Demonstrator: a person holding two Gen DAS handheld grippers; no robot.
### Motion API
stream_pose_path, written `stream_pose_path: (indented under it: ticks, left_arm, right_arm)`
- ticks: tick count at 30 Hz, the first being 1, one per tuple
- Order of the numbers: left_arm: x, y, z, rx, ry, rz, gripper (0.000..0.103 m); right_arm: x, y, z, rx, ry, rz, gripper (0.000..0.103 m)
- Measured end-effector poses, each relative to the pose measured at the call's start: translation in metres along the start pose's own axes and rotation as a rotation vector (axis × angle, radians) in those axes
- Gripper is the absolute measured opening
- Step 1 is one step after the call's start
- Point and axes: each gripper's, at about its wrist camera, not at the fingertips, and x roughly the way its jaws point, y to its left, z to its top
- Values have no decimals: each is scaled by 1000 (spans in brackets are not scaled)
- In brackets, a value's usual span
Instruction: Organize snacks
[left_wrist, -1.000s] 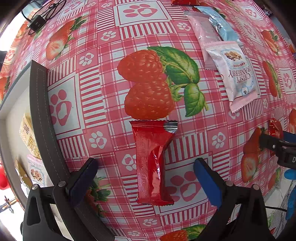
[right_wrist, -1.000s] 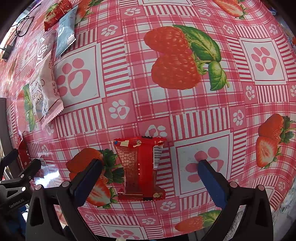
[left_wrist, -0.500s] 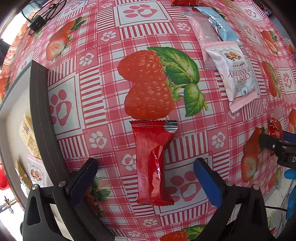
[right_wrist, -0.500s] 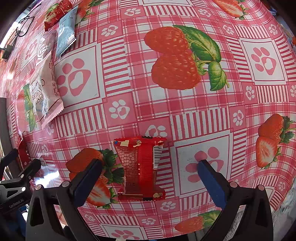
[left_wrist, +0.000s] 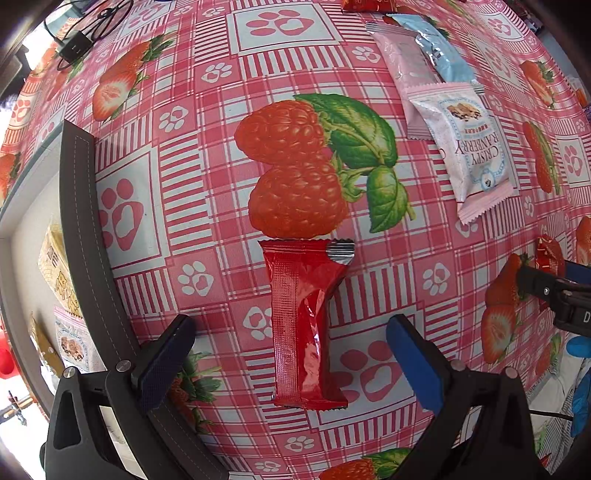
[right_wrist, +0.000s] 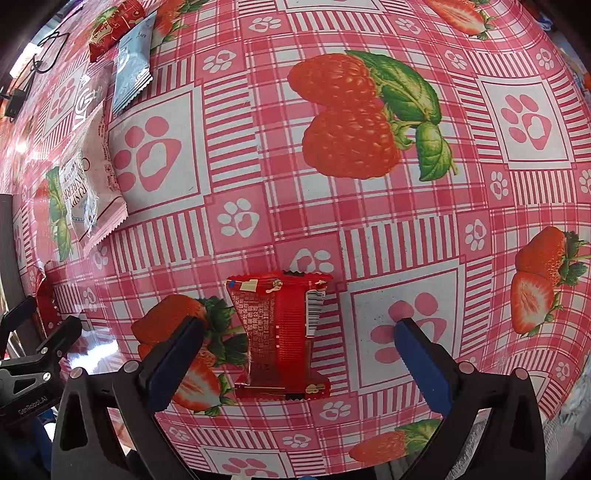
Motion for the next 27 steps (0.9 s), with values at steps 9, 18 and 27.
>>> stream_pose_path:
  ticks: [9,18,27]
  left_arm:
    - [-1,0,-2,0,-3,-2,103]
    - [-8,-5,9,27,26,0,86]
    - [-33,-9,27,25,-12,-95,22]
  right_arm:
    - [-1,1,-3,-7,-8,-2,103]
    - [-4,0,6,-31,42,-3,95]
    - [-22,0,12,-65,17,49,25]
